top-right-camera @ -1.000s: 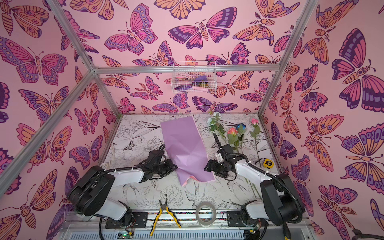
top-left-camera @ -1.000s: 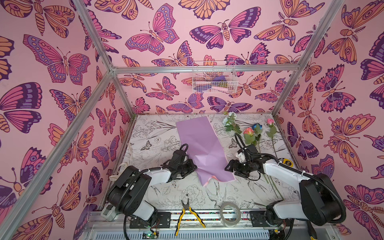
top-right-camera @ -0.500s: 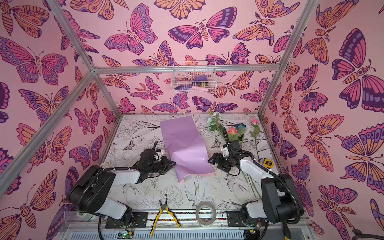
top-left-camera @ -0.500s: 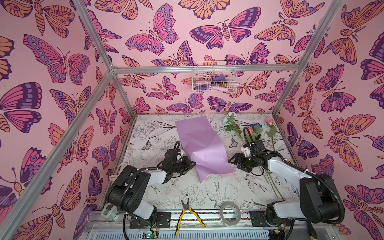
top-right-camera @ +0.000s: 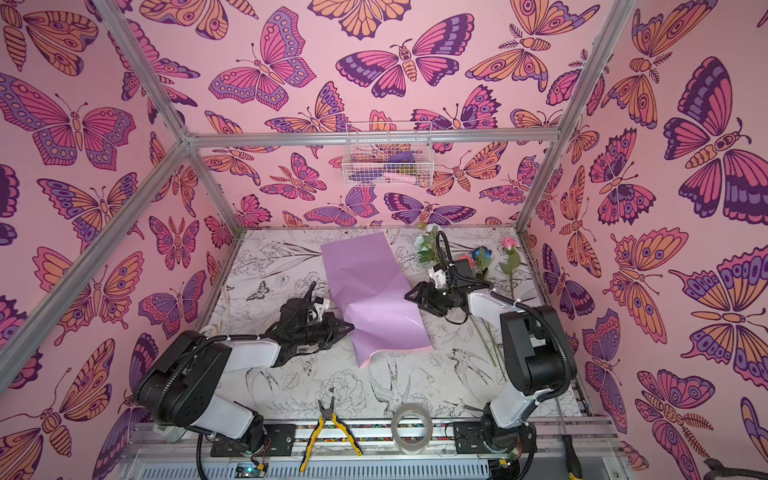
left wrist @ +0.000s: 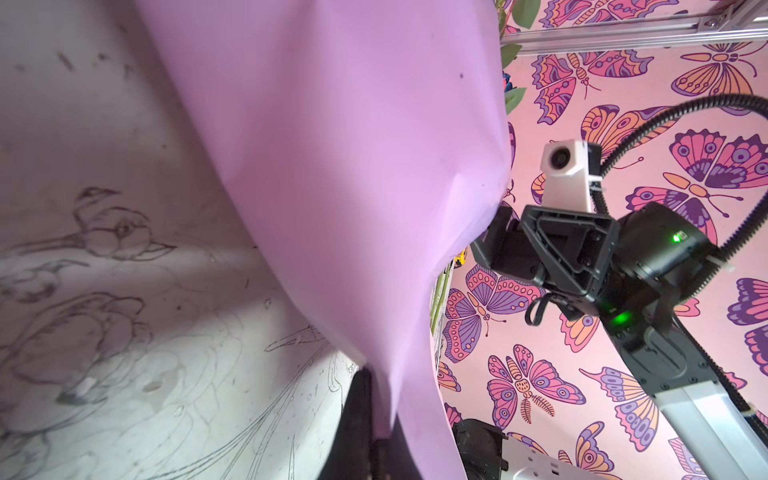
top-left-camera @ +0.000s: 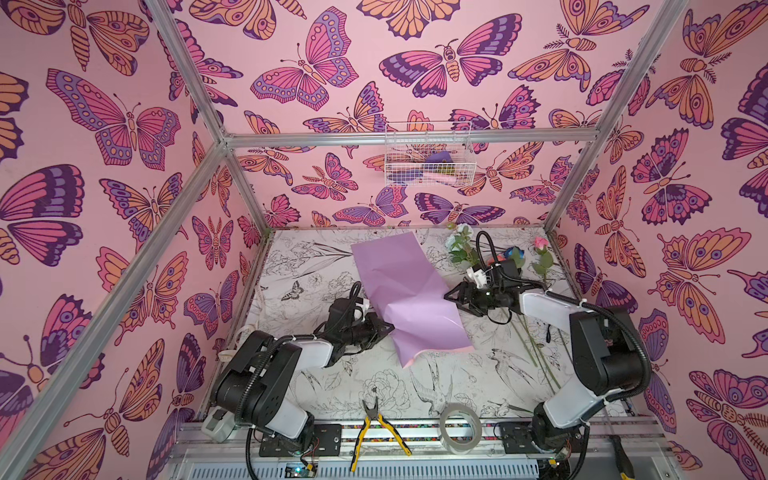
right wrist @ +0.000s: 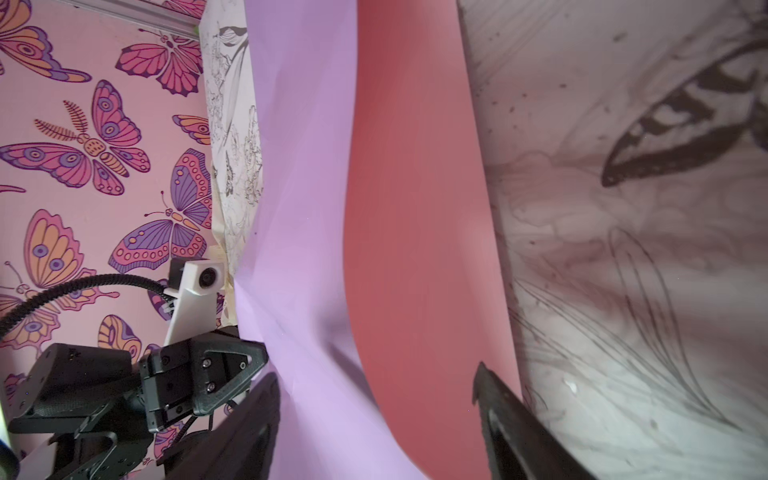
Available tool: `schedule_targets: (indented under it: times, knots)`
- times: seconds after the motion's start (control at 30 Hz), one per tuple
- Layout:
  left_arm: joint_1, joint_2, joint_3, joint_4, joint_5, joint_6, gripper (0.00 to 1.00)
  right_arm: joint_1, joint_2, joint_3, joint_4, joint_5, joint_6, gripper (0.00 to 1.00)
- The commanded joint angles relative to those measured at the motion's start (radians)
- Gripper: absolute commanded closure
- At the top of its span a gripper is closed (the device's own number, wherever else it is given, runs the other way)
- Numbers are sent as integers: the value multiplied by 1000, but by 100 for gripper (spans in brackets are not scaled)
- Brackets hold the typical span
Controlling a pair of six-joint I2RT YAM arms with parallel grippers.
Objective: Tie the bouquet of fake flowers
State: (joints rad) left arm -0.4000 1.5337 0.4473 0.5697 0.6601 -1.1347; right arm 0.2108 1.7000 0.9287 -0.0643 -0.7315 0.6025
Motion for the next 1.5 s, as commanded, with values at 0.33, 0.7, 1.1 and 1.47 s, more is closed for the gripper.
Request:
schedule_targets:
  times: [0.33,0.7,1.1,1.47]
  knots:
    - [3,36,-11,33,18,9,90,35,35,-63,347,-209,198,71]
    - [-2,-151,23,-216,-54,141,22,40,-196,-76,87,-29,180,95]
    - [-415,-617,157,-664,-734,802,1,202,-339,-3,-124,328,294,97]
    - [-902,-332,285,-537,-1243,1185,1,291,-271,80,-83,428,384,100]
